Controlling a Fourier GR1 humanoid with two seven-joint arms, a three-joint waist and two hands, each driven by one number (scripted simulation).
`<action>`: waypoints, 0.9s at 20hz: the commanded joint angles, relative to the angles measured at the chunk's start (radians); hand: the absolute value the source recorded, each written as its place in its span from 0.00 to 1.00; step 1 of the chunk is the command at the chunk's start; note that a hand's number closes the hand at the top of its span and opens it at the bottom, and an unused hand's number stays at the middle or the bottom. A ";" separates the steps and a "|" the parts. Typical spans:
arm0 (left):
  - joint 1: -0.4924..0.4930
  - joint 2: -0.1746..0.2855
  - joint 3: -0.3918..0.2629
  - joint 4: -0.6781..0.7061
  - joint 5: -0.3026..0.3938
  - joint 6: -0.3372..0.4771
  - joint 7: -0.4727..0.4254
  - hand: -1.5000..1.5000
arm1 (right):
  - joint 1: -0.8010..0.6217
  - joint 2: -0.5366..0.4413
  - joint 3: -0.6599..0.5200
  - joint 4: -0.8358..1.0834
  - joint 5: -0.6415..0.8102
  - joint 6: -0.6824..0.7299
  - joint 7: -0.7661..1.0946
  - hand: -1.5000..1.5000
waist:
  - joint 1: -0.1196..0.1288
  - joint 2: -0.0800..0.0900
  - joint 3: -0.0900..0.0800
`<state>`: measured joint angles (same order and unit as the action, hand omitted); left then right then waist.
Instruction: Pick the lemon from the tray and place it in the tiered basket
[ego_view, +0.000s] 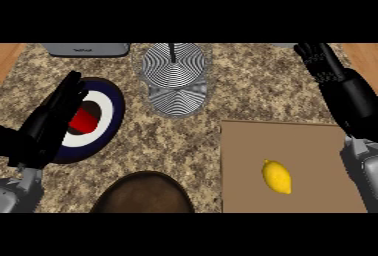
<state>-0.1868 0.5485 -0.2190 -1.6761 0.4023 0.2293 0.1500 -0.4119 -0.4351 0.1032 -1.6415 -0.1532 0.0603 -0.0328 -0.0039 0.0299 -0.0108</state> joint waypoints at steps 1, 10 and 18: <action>0.022 -0.056 -0.004 0.103 -0.021 -0.058 -0.081 0.50 | 0.065 0.067 0.088 -0.030 0.114 -0.058 0.023 0.00 | 0.000 -0.029 0.010; 0.047 -0.200 -0.132 0.253 -0.103 -0.069 -0.226 0.50 | 0.218 0.350 0.381 0.271 0.421 -0.347 -0.067 0.00 | 0.004 -0.021 0.011; 0.048 -0.203 -0.088 0.296 -0.115 -0.101 -0.254 0.50 | 0.245 0.200 0.504 -0.021 0.750 -0.370 0.108 0.00 | -0.014 -0.037 0.008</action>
<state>-0.1324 0.3530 -0.3200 -1.4153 0.2960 0.1312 -0.0855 -0.1594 -0.1842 0.5447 -1.5543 0.4409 -0.3040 -0.0502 -0.0099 -0.0020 -0.0015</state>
